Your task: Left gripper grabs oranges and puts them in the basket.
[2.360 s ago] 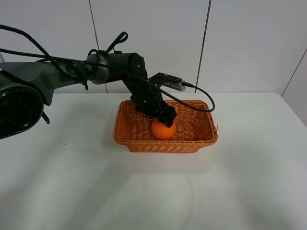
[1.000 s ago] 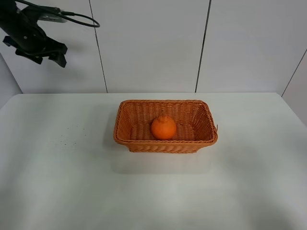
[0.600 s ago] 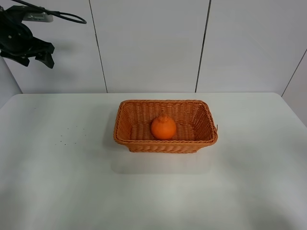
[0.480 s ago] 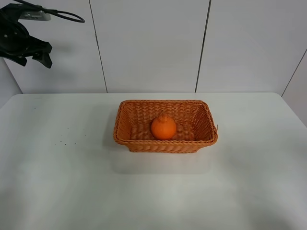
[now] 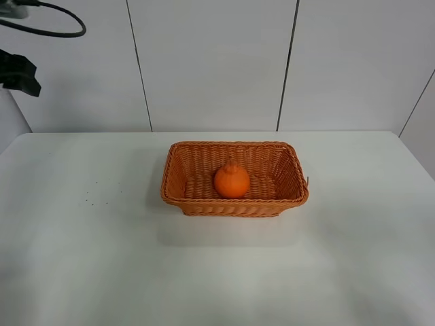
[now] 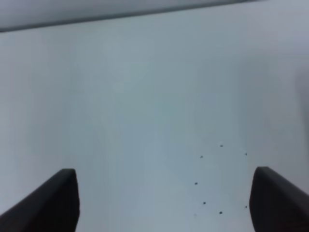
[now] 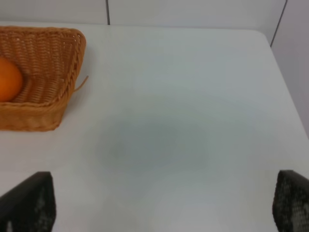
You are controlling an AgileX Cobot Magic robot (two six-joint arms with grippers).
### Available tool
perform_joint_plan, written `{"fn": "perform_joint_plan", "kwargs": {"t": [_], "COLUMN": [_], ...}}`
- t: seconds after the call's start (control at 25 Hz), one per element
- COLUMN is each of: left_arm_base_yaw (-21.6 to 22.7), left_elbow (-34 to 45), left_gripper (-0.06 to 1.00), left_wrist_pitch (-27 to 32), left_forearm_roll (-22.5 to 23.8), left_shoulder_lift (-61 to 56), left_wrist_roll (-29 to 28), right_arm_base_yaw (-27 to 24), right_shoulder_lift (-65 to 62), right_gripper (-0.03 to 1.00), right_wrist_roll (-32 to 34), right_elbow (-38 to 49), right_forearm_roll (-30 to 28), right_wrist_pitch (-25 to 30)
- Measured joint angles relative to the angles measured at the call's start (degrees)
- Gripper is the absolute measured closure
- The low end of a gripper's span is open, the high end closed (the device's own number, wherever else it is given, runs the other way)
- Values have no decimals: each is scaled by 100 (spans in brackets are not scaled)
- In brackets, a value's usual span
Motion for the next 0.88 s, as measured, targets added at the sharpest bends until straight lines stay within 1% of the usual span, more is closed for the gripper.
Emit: {"fn": "perform_joint_plan", "kwargs": {"t": [0.04,0.08,0.24,0.32,0.36,0.48,0.76,0.88], "left_arm_base_yaw": [0,0,0,0,0,0,0,0], "left_elbow": [398,621,1366,1708,1708,2162,3154,3568], "left_gripper": [12,12,12,12,12,12,12,12], "left_wrist_pitch": [-197,-287,-431,-442,-442,-448,-440,-348], "left_forearm_roll": [0,0,0,0,0,0,0,-37], "left_shoulder_lift": [-487,-753,-1681,-2178,-2178,-2782,-4394,-5088], "left_wrist_roll": [39,59,85,87,87,87,76,51], "right_arm_base_yaw": [0,0,0,0,0,0,0,0], "right_shoulder_lift": [0,0,0,0,0,0,0,0], "right_gripper": [27,27,27,27,27,27,27,27], "right_wrist_roll": [0,0,0,0,0,0,0,0], "right_elbow": [0,0,0,0,0,0,0,0], "right_forearm_roll": [0,0,0,0,0,0,0,0], "right_wrist_pitch": [0,0,0,0,0,0,0,0]}}
